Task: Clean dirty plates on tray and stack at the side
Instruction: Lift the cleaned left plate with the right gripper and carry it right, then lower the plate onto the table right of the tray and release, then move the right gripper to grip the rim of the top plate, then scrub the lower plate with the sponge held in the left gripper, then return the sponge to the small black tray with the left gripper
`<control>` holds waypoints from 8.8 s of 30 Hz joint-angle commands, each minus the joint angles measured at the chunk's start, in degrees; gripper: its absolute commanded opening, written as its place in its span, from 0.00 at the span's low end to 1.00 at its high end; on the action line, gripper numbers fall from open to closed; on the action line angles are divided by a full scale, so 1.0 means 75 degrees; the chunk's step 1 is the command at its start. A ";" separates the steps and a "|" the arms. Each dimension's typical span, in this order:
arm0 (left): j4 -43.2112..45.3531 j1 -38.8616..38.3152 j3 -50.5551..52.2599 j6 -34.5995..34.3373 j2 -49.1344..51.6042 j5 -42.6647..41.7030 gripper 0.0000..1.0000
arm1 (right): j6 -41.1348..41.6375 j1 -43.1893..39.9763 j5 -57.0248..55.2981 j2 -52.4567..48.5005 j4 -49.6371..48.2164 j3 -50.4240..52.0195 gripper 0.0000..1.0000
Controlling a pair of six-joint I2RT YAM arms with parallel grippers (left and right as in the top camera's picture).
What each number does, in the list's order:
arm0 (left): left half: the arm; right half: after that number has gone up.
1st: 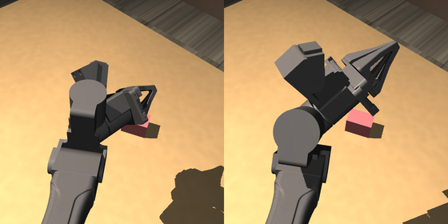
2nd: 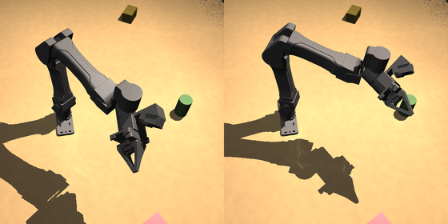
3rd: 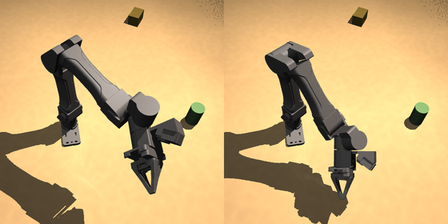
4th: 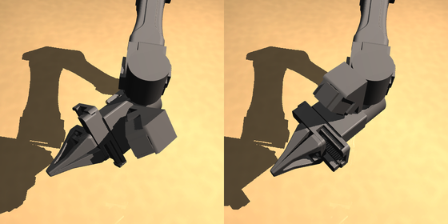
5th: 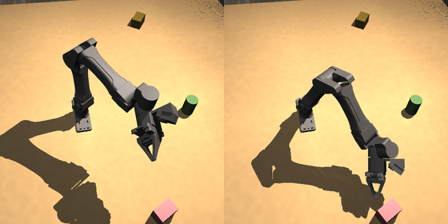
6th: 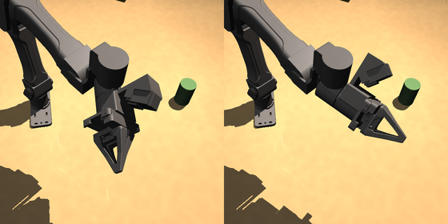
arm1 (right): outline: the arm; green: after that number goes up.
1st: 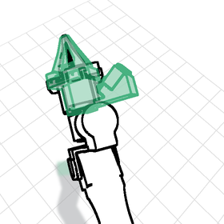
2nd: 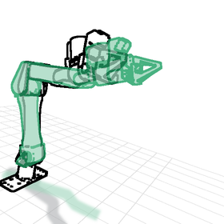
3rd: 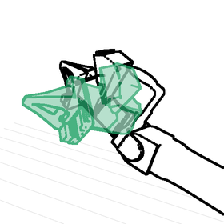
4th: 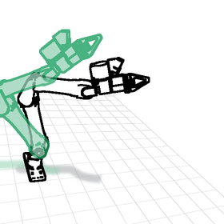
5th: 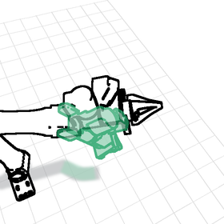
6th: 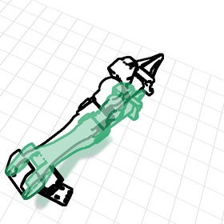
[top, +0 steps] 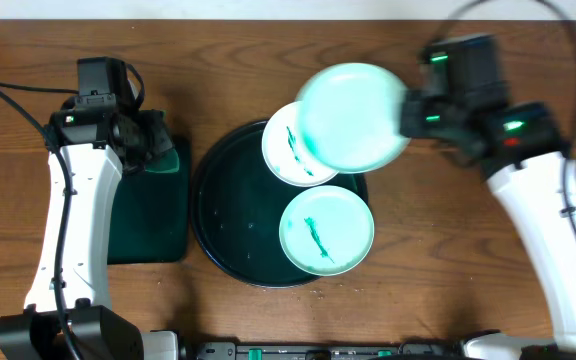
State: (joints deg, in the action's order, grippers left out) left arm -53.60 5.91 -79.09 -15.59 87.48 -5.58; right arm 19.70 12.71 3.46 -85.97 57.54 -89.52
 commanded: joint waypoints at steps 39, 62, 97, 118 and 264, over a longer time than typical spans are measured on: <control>0.0020 0.0023 0.0015 0.0099 0.0041 0.0125 0.07 | -0.1326 -0.2238 0.2436 -0.0221 -0.1542 0.3587 0.36; 0.0035 0.0023 0.0015 0.0099 0.0041 0.0122 0.07 | -0.1600 0.0720 0.1821 -0.2110 -0.0988 0.3657 0.33; -0.0082 0.0009 0.0125 0.0038 0.0114 -0.0111 0.07 | 0.1929 0.3407 0.1696 -0.3777 -0.2687 0.2442 0.01; 0.0705 -0.3311 0.2830 -0.2250 0.0379 -0.0358 0.07 | 0.2055 0.3255 0.1807 -0.3882 -0.2713 0.2442 0.01; -0.0478 -0.2136 0.0408 -0.0571 0.0178 0.1078 0.07 | 0.1614 0.3048 0.2206 -0.3815 -0.2579 0.2328 0.01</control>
State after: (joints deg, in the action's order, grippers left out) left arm -54.76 -12.23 -71.57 -19.66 89.95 2.87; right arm 33.61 36.16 21.91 -113.86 37.85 -71.20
